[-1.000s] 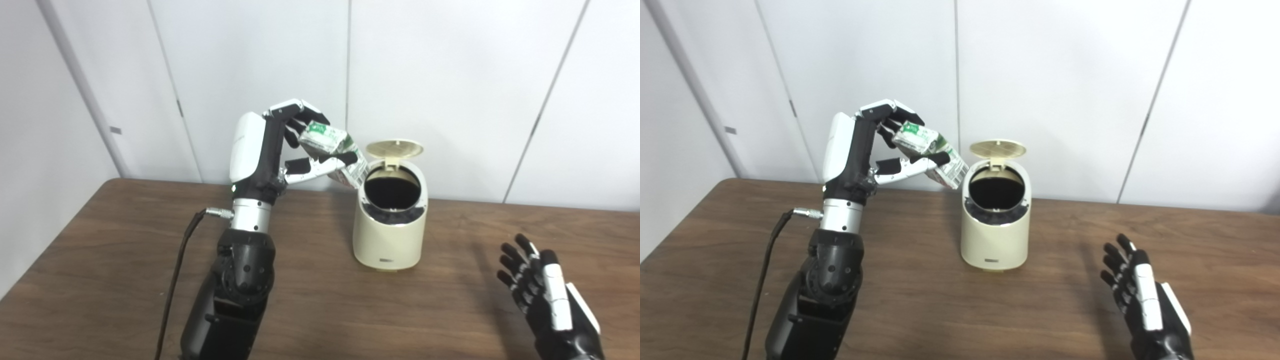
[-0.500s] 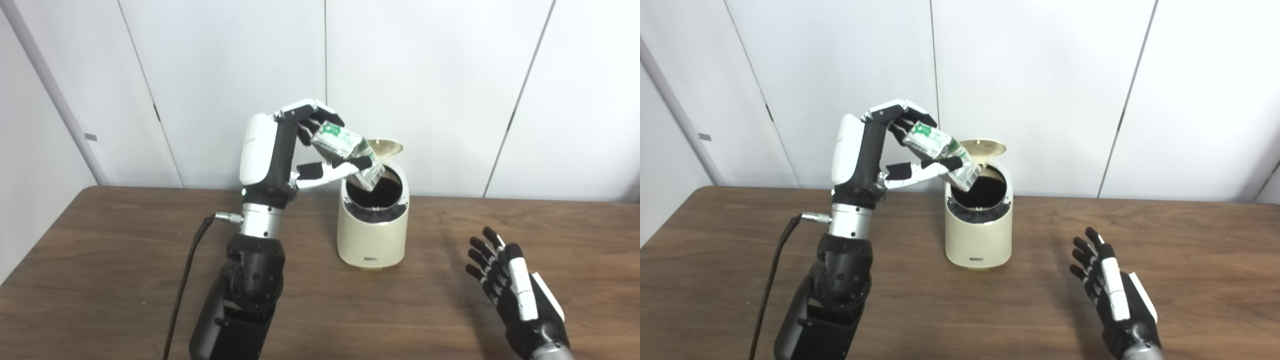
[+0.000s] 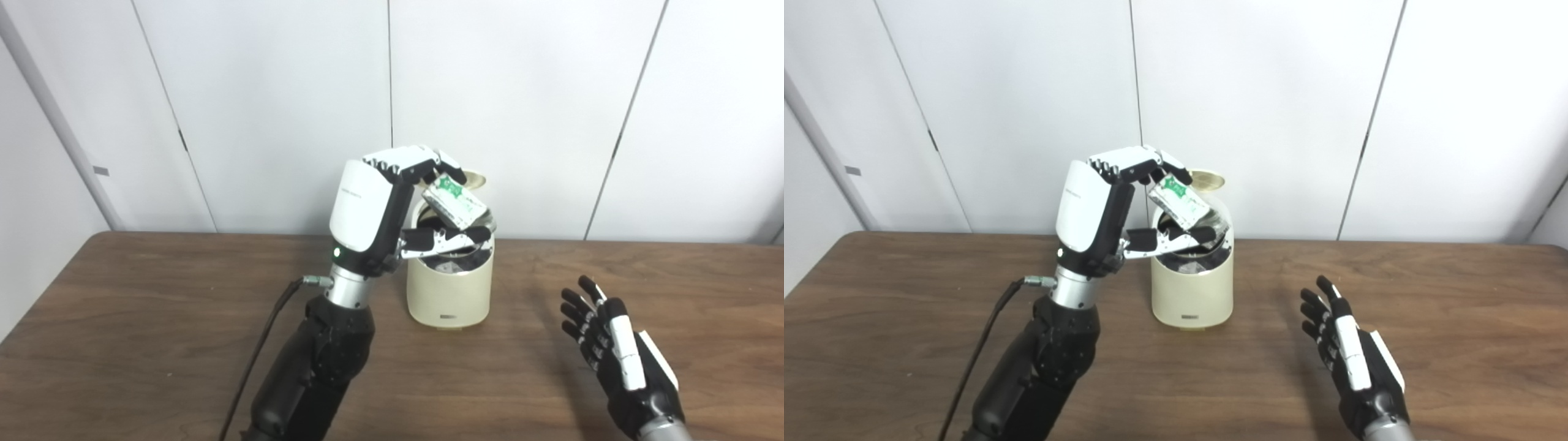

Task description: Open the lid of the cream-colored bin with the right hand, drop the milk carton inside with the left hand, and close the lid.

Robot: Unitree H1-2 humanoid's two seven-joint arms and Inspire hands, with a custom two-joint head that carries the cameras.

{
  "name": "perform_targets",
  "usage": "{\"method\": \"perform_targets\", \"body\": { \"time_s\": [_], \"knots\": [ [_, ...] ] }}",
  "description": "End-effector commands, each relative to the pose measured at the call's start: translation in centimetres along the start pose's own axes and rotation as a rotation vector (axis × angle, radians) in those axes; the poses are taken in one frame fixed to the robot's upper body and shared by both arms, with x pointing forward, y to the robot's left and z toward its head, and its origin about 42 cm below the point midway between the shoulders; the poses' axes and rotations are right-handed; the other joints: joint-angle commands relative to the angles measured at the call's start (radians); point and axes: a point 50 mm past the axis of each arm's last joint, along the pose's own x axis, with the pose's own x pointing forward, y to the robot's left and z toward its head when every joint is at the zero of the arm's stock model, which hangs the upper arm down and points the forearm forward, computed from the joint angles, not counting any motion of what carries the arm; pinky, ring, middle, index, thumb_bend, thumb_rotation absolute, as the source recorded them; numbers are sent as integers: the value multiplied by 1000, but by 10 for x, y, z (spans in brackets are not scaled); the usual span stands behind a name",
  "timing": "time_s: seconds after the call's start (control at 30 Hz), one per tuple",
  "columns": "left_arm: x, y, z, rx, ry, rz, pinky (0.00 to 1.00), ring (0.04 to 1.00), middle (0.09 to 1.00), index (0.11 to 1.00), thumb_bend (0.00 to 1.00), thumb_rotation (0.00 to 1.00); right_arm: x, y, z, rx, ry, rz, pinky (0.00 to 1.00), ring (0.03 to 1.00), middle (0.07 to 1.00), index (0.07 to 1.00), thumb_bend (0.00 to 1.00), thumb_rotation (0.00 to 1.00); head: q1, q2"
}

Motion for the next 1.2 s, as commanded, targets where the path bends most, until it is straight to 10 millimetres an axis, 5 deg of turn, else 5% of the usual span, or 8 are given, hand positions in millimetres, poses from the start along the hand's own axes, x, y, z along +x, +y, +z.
{"method": "perform_targets", "body": {
  "time_s": [0.0, 1.17],
  "knots": [
    [26, 8, 2, 4, -87, 72, 356, 423, 502, 476, 477, 0, 4, 7, 17, -1, -76, 15, 931, 949, 931, 973, 666, 960, -1, 1],
    [33, -11, -41, 116, -111, 66, 356, 431, 458, 464, 477, 0, 6, 4, 13, -2, -74, 20, 922, 950, 912, 969, 685, 951, 5, -12]
  ]
}}
